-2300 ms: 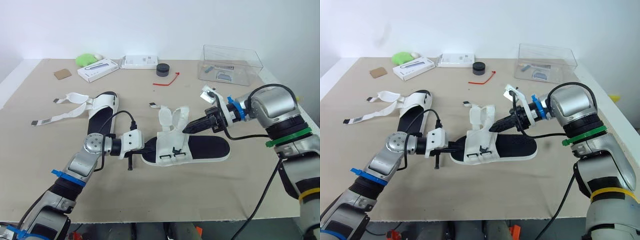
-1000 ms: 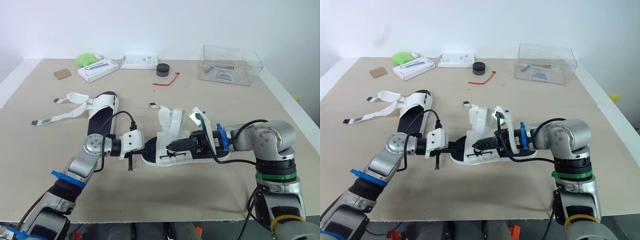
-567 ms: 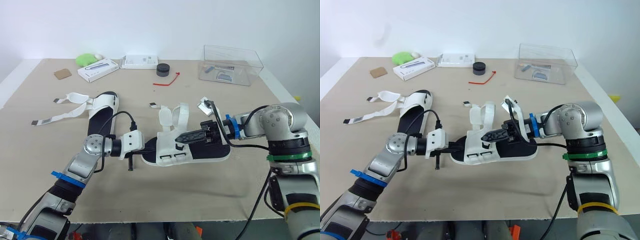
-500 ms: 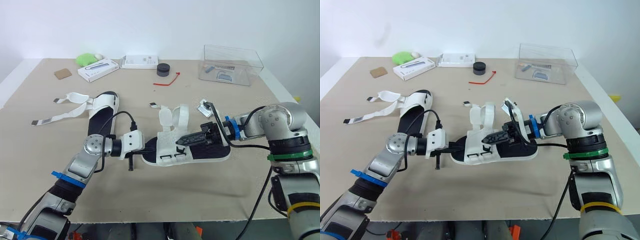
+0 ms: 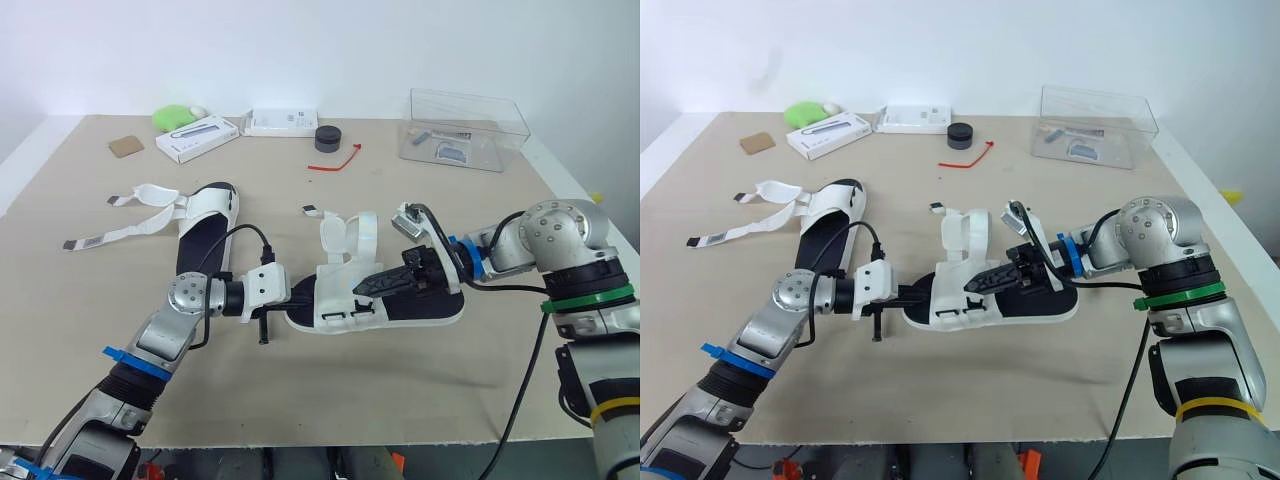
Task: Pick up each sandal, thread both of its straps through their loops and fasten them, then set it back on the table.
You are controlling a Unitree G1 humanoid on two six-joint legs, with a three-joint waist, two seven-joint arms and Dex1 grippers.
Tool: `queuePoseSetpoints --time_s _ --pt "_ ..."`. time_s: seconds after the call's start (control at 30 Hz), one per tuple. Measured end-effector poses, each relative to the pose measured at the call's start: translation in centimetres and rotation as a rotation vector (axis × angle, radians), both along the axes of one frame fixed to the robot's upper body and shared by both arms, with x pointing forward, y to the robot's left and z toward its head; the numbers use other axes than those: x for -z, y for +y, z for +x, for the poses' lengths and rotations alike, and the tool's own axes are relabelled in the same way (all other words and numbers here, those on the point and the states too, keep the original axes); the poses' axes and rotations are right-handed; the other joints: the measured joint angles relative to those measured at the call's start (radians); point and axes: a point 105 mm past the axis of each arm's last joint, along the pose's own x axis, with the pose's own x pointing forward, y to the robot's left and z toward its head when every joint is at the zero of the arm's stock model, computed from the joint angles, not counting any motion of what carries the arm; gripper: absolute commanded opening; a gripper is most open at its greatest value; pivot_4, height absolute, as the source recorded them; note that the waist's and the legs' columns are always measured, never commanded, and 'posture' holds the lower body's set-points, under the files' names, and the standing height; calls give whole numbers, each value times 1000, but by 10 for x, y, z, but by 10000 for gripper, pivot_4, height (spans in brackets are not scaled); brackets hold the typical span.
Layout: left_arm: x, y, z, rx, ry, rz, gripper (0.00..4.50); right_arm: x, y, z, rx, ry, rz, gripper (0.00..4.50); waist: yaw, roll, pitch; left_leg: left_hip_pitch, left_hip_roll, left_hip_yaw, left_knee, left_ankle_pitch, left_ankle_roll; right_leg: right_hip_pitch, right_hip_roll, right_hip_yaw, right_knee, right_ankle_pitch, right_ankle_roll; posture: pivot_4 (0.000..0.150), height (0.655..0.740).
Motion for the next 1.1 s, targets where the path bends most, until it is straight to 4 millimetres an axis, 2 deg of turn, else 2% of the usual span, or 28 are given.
queuePoseSetpoints --time_s 0.53,1.1 --pt "-1 -1 0 3 -4 1 0 4 1 -2 14 42 -18 586 0 0 0 -1 0 0 0 0 0 0 0 -1 -1 0 0 1500 7400" --pt "0 -2 2 5 -5 9 0 16 -2 -7 -5 -108 -161 586 0 3 -8 -1 0 -2 0 -1 1 0 0 -2 -1 0 0 1500 7400"
